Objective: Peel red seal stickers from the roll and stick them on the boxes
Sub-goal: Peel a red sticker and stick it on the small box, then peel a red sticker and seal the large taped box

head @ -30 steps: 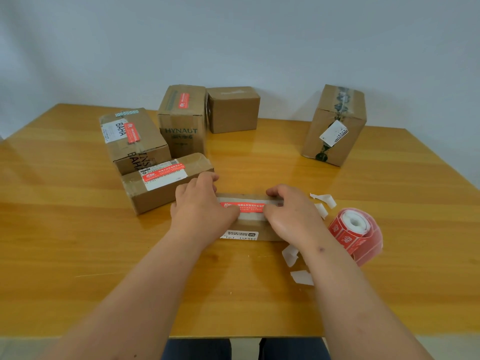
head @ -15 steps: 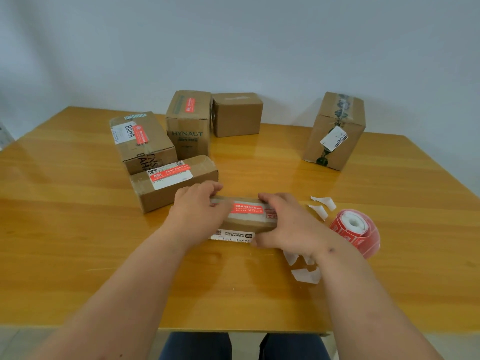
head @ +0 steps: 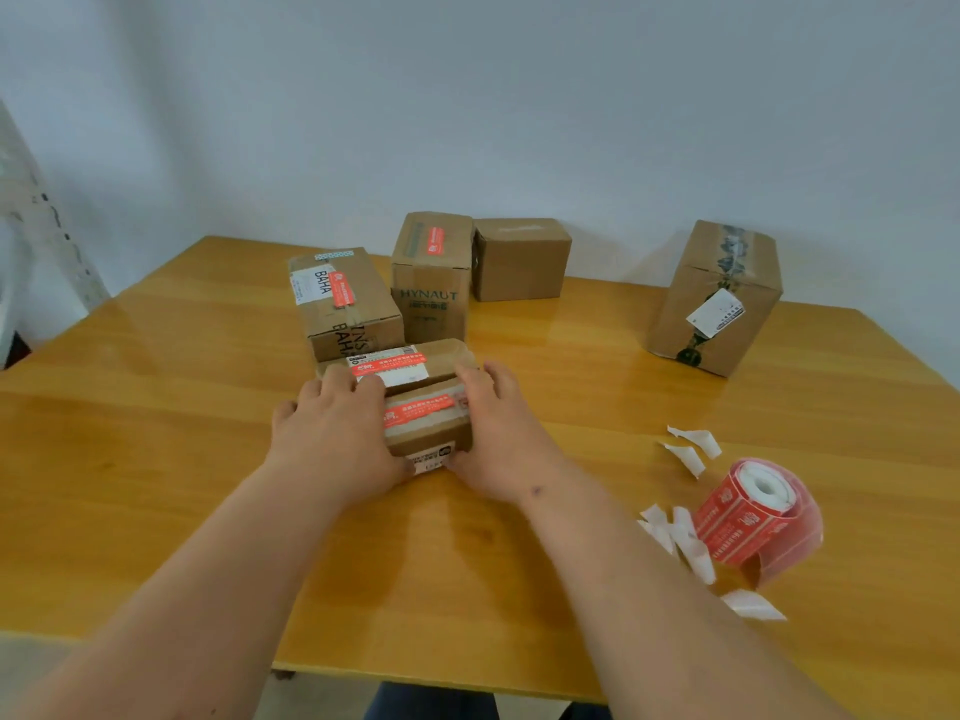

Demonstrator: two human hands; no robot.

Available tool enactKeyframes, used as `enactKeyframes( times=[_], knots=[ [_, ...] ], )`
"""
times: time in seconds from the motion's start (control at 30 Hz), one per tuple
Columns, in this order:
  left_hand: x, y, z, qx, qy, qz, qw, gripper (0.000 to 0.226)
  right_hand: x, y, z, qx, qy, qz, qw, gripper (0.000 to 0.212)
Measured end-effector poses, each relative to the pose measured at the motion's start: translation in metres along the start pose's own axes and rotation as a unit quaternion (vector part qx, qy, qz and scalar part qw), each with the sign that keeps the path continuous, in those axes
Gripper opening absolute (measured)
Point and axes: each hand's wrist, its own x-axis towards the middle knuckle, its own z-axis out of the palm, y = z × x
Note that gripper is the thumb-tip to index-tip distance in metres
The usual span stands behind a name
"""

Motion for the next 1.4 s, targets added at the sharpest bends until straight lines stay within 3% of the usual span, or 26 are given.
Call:
enactKeyframes(
  times=[0.17,0.3,0.47,0.6,0.7,0.83,1.03,1.23,1.4],
  knots=[
    [0.008,-0.013,0.007,0.002,0.045,-0.012,0.999,0.095,0.025,-0.007,0.016,-0.002,-0.012,0.001,1.0,0.105],
    [0.021,-0.025,0.006,0.031,0.017,-0.039,0.999,0.097,0.039,-0.016,0.026,-0.014,0.004,-0.019,1.0,0.1],
    [0.039,-0.04,0.003,0.051,0.006,-0.082,0.995,0.081,0.054,-0.032,0.036,-0.029,0.0,-0.033,0.999,0.091],
    [0.045,-0.043,-0.002,0.034,0.004,-0.11,0.993,0.087,0.059,-0.041,0.035,-0.052,-0.012,-0.042,0.998,0.095],
    [0.041,-0.026,-0.006,0.017,0.023,-0.079,0.996,0.099,0.05,-0.038,0.017,-0.094,-0.011,-0.049,0.994,0.091],
    [0.034,0.022,-0.013,-0.039,0.049,0.004,0.998,0.09,0.034,-0.023,-0.021,-0.093,0.044,-0.039,0.994,0.068],
    [0.033,0.101,-0.015,-0.128,0.036,0.088,0.987,0.078,0.017,0.028,-0.097,-0.153,0.074,0.076,0.982,0.048],
    [0.053,0.166,-0.016,-0.243,-0.064,0.122,0.96,0.073,0.017,0.103,-0.163,-0.203,0.181,0.228,0.935,0.058],
    [0.092,0.206,-0.017,-0.393,-0.119,0.135,0.901,0.066,0.044,0.154,-0.192,-0.176,0.254,0.32,0.896,0.077]
  ],
)
